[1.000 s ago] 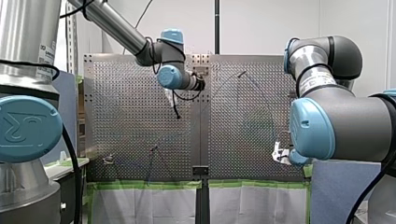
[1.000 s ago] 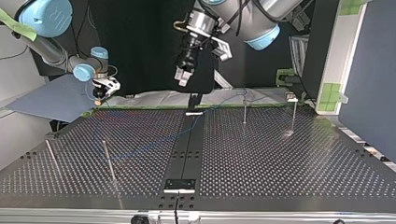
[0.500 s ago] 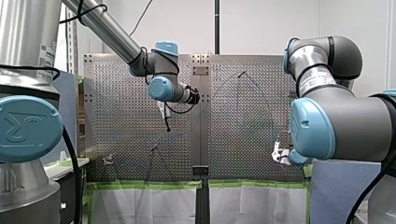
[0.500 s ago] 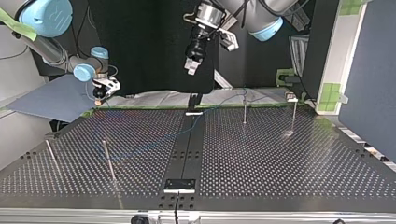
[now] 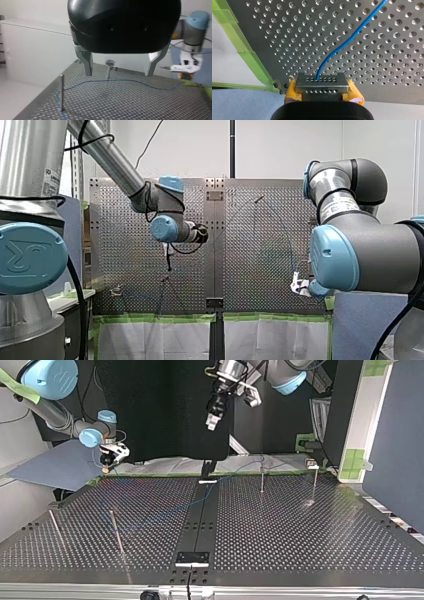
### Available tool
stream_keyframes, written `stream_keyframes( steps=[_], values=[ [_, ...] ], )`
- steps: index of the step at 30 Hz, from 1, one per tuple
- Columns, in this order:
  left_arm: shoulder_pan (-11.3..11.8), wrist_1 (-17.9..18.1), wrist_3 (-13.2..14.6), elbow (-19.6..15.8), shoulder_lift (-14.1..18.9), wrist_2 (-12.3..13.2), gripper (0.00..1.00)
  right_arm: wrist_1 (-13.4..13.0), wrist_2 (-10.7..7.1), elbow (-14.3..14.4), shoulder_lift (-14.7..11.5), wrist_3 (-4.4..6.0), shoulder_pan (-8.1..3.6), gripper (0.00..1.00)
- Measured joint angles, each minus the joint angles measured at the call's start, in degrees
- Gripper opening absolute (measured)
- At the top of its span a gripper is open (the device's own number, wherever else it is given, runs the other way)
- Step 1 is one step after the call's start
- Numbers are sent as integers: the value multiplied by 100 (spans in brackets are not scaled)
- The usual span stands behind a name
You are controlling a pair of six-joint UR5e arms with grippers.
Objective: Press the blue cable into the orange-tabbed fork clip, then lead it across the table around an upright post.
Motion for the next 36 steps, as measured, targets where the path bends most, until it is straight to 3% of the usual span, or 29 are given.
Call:
stream_keyframes(
  steps=[11, 19, 25, 36],
  values=[
    [83, 567, 544, -313, -325, 236, 100, 3, -21, -13, -1, 1, 11, 0],
    [205, 829, 591, -313, -330, 369, 100, 24, -64, -41, 0, -4, 16, 0],
    [277, 716, 698, -315, -331, 312, 100, 41, -83, -43, -2, -2, 36, 0],
    [352, 276, 1106, -398, -337, -166, 100, 83, -114, -43, 0, -68, 80, 0]
  ],
)
